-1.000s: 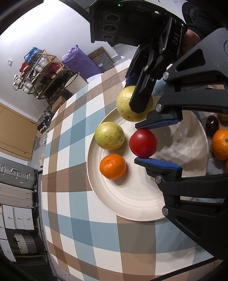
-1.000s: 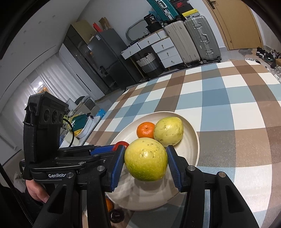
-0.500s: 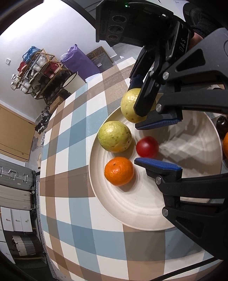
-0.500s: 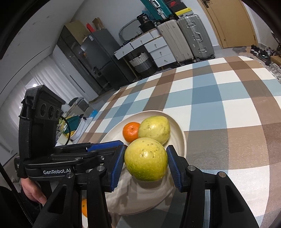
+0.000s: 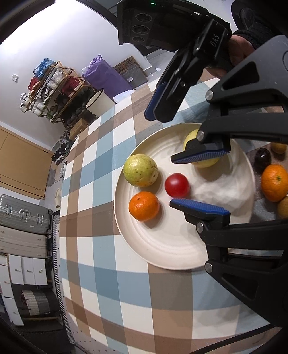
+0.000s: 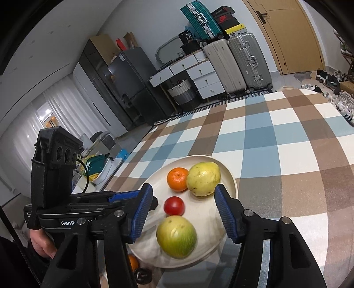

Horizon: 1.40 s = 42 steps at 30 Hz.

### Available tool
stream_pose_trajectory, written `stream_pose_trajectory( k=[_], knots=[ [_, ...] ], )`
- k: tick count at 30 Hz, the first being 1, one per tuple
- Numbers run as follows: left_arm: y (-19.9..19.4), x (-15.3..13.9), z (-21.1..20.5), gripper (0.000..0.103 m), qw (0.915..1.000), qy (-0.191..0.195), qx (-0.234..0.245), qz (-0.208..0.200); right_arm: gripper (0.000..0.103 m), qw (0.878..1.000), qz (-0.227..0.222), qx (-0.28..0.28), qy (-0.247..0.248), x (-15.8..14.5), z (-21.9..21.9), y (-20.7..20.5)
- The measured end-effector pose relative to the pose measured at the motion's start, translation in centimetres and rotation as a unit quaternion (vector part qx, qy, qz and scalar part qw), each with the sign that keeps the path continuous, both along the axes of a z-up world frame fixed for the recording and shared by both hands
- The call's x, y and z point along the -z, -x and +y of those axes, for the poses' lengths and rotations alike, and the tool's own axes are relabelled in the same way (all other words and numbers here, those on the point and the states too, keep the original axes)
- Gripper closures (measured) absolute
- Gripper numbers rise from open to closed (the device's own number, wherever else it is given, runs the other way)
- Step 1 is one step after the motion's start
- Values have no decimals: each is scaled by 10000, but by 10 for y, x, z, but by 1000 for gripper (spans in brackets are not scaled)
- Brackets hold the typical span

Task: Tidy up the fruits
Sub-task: 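Open the left gripper to drop the tomato while the right gripper lowers its fruit onto the plate, then raise both open grippers and move them back over the loose fruits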

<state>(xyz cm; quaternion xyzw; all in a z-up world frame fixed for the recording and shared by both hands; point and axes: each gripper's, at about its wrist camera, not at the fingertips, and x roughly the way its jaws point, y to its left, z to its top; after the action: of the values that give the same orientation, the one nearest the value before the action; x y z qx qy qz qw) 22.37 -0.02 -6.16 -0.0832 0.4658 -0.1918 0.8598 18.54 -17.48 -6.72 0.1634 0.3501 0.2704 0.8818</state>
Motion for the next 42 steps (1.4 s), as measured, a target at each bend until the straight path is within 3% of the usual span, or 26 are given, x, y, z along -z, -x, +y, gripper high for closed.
stream_pose_trajectory(
  k=[9, 15, 17, 19, 23, 28, 42],
  knots=[
    [36, -15, 8, 74, 9996, -146, -79, -238, 43, 9999, -101, -41, 106, -10, 7, 25],
    [58, -22, 12, 74, 9990, -225, -106, -365, 36, 9993, -266, -63, 259, -18, 14, 43],
    [65, -24, 14, 70, 9987, -252, -131, -412, 35, 9989, -319, -86, 322, -20, 16, 48],
    [75, -25, 17, 60, 9982, -305, -227, -458, 31, 9985, -378, -90, 390, -23, 18, 56],
    [90, -27, 20, 52, 9974, -354, -287, -556, 24, 9975, -549, -96, 443, -29, 21, 72],
    [111, -29, 21, 24, 9954, -506, -443, -681, 16, 9961, -720, -90, 496, -35, 20, 90],
    [165, -29, 28, 16, 9913, -702, -629, -914, 15, 9951, -784, -137, 587, -29, 19, 152]
  ],
)
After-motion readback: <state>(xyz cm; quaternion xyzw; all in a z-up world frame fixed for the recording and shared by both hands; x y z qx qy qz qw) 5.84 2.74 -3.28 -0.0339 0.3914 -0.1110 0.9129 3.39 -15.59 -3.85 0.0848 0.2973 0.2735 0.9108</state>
